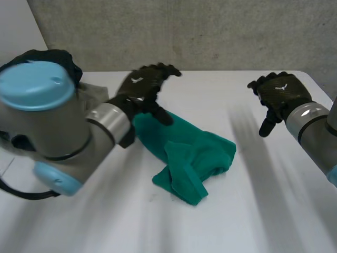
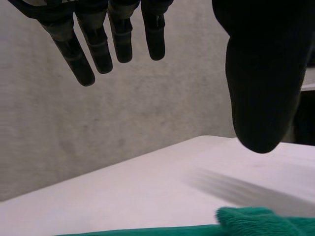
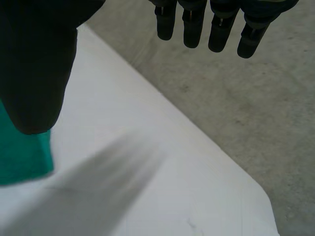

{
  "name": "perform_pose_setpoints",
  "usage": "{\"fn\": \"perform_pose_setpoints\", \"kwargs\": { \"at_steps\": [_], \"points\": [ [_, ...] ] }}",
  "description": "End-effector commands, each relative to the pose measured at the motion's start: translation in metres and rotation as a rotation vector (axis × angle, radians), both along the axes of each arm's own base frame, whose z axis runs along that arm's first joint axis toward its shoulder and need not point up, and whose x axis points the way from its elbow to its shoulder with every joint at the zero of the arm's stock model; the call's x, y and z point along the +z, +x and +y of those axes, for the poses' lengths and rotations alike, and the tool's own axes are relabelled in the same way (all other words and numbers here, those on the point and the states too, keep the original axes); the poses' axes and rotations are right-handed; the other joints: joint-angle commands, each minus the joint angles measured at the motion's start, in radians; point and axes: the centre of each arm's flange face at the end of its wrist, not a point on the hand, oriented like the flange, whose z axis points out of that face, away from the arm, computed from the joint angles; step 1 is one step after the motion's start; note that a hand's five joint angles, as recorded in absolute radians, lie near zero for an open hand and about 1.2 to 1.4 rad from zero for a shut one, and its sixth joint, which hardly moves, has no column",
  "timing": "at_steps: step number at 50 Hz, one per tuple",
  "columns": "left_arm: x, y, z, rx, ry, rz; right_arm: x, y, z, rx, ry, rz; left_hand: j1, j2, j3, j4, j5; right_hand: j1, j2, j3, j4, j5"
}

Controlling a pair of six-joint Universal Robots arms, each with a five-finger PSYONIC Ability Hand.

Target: Fold the laundry.

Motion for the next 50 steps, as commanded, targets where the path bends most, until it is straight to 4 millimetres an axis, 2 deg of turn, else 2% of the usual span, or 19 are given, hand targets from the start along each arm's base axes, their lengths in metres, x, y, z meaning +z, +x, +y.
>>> {"fn": "perform_pose_setpoints", "kwargs": {
  "at_steps": [1,7,9,13,17,22,26,28,34,36,40,42,44,45,46,47,48,49,50],
  "points": [
    [-0.011,0.035,0.024,0.050,-0.008,-0.138,-0.013,0.000,0.010,0.077,0.057,0.169,-0.015,0.003,-0.001,0.005,0.016,-0.057,-0.036,-0.035,-0.035,-0.041],
    [-0.037,0.040,0.054,0.021,0.017,-0.252,-0.032,0.010,0.008,0.264,0.010,0.386,-0.009,0.009,0.005,0.011,0.022,-0.057,-0.036,-0.035,-0.035,-0.041],
    [-0.045,0.033,0.071,-0.017,0.031,-0.272,-0.036,0.013,0.008,0.312,-0.009,0.429,-0.012,0.007,0.002,0.008,0.019,-0.057,-0.036,-0.035,-0.035,-0.041],
    [-0.054,0.018,0.086,-0.066,0.008,-0.278,-0.051,0.019,0.000,0.384,-0.016,0.461,-0.012,0.006,0.002,0.008,0.019,-0.057,-0.036,-0.035,-0.035,-0.041],
    [-0.070,0.003,0.084,-0.077,-0.001,-0.284,-0.065,0.024,-0.020,0.376,0.009,0.436,0.006,0.024,0.019,0.026,0.036,-0.057,-0.036,-0.035,-0.035,-0.041],
    [-0.077,-0.015,0.086,-0.113,-0.037,-0.314,-0.076,0.033,-0.038,0.346,0.084,0.267,0.070,0.088,0.084,0.090,0.101,-0.057,-0.036,-0.035,-0.035,-0.041],
    [-0.092,-0.030,0.089,-0.140,-0.085,-0.385,-0.084,0.040,-0.047,0.364,0.147,0.127,0.278,0.297,0.292,0.299,0.309,-0.057,-0.036,-0.035,-0.035,-0.041],
    [-0.096,-0.034,0.087,-0.122,-0.118,-0.427,-0.091,0.042,-0.049,0.368,0.173,0.095,0.454,0.472,0.468,0.474,0.485,-0.057,-0.036,-0.035,-0.035,-0.041],
    [-0.094,-0.036,0.082,-0.063,-0.181,-0.484,-0.118,0.047,-0.056,0.361,0.247,0.051,0.974,0.992,0.988,0.994,1.005,-0.056,-0.034,-0.034,-0.034,-0.040],
    [-0.091,-0.037,0.080,-0.052,-0.203,-0.488,-0.124,0.047,-0.057,0.360,0.260,0.047,1.065,1.084,1.079,1.085,1.096,0.009,0.030,0.030,0.031,0.024],
    [-0.083,-0.039,0.078,-0.044,-0.229,-0.481,-0.133,0.051,-0.057,0.356,0.289,0.022,1.065,1.084,1.079,1.085,1.096,0.454,0.476,0.476,0.476,0.470],
    [-0.079,-0.039,0.077,-0.039,-0.237,-0.474,-0.126,0.053,-0.060,0.347,0.282,-0.005,1.065,1.084,1.079,1.085,1.096,1.116,1.137,1.137,1.138,1.131],
    [-0.062,-0.040,0.074,-0.022,-0.272,-0.441,-0.112,0.054,-0.064,0.340,0.254,-0.032,1.065,1.084,1.079,1.085,1.096,1.165,1.186,1.186,1.187,1.180],
    [-0.053,-0.040,0.073,-0.014,-0.291,-0.425,-0.093,0.054,-0.066,0.331,0.221,-0.069,1.065,1.084,1.079,1.085,1.096,1.165,1.186,1.186,1.187,1.180],
    [-0.033,-0.039,0.071,0.007,-0.328,-0.392,-0.093,0.054,-0.066,0.331,0.220,-0.070,1.065,1.084,1.079,1.085,1.096,1.165,1.186,1.186,1.187,1.180],
    [-0.024,-0.037,0.069,0.018,-0.347,-0.374,-0.055,0.050,-0.068,0.313,0.147,-0.121,1.065,1.084,1.079,1.085,1.096,1.165,1.186,1.186,1.187,1.180],
    [-0.014,-0.036,0.066,0.033,-0.364,-0.355,-0.046,0.049,-0.067,0.312,0.131,-0.134,1.065,1.084,1.079,1.085,1.096,1.165,1.186,1.186,1.187,1.180],
    [-0.004,-0.033,0.062,0.050,-0.382,-0.339,-0.019,0.046,-0.066,0.305,0.078,-0.166,1.065,1.084,1.079,1.085,1.096,1.165,1.186,1.186,1.187,1.180],
    [0.016,-0.028,0.056,0.083,-0.418,-0.301,-0.005,0.045,-0.064,0.304,0.045,-0.181,1.065,1.084,1.079,1.085,1.096,1.165,1.186,1.186,1.187,1.180]
  ]
}}
